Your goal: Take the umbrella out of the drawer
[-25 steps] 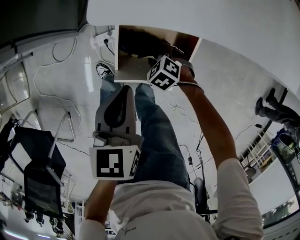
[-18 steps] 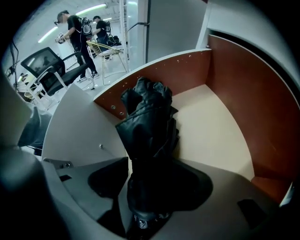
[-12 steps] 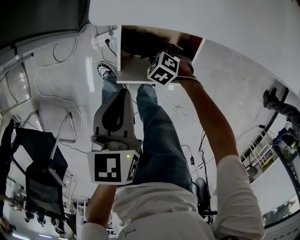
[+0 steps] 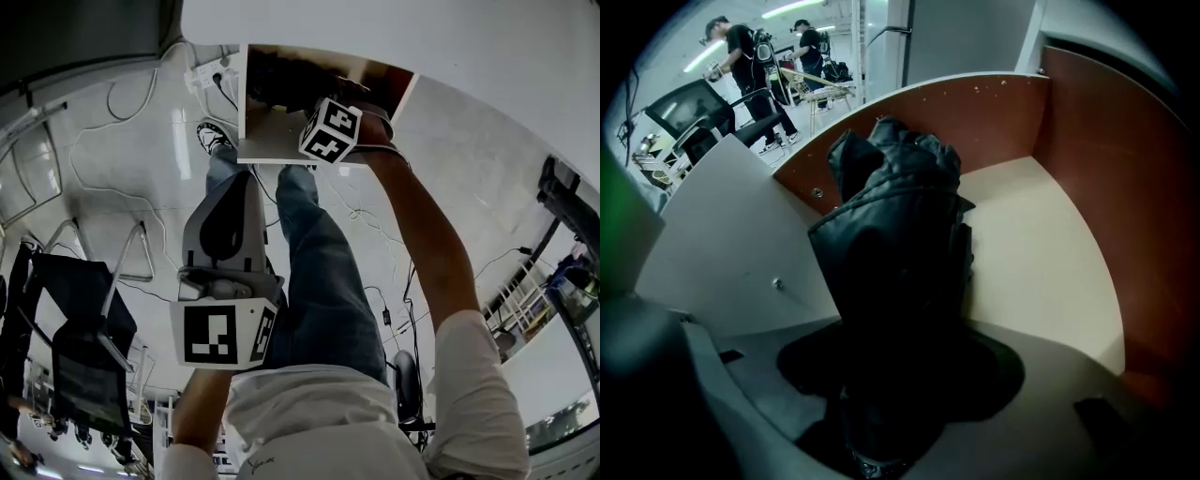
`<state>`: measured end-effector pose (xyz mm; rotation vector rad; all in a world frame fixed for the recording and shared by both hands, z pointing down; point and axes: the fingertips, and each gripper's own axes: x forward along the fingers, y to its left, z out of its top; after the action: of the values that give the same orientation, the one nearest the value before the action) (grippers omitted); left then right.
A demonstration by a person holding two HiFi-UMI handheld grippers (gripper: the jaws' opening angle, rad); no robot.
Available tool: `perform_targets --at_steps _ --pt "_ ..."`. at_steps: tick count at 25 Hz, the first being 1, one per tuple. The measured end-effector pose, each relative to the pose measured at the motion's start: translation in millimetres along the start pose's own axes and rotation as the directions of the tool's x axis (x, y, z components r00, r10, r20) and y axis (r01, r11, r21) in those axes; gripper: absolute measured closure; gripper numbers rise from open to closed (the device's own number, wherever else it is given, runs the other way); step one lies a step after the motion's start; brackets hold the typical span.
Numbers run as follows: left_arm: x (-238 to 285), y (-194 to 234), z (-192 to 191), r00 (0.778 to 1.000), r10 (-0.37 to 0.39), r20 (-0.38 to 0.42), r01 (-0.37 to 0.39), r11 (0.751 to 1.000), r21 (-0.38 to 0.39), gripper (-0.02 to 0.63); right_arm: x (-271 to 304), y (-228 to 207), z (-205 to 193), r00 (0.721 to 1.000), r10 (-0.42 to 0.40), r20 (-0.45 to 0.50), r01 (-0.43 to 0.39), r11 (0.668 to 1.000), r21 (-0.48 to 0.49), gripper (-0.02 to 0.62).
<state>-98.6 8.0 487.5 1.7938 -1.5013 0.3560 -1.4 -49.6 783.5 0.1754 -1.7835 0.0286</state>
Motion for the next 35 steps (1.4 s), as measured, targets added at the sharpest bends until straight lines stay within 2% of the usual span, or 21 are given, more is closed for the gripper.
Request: perform_targets --at_steps 8,22,35 --pt "2.5 4.2 1.9 1.0 0.003 0.01 -0.003 1.0 -0.008 0.589 10.9 0.0 -2.0 1.0 -0.02 -0.022 0.02 1.0 -0.016 0.321" --pt "-0.2 -3.5 -2.4 1.0 -0.006 0.008 0.006 1.0 -0.003 0.589 -0.1 -0.5 0.7 0.999 0.049 -0.011 -0.049 0.999 0.024 0.351" --pt "0.7 -1.7 0.9 1.0 0.005 0.018 -0.005 1.0 -0.002 0.589 -11.7 1.1 3.1 0.999 0.047 0.009 -0.048 0.998 0.039 0.351"
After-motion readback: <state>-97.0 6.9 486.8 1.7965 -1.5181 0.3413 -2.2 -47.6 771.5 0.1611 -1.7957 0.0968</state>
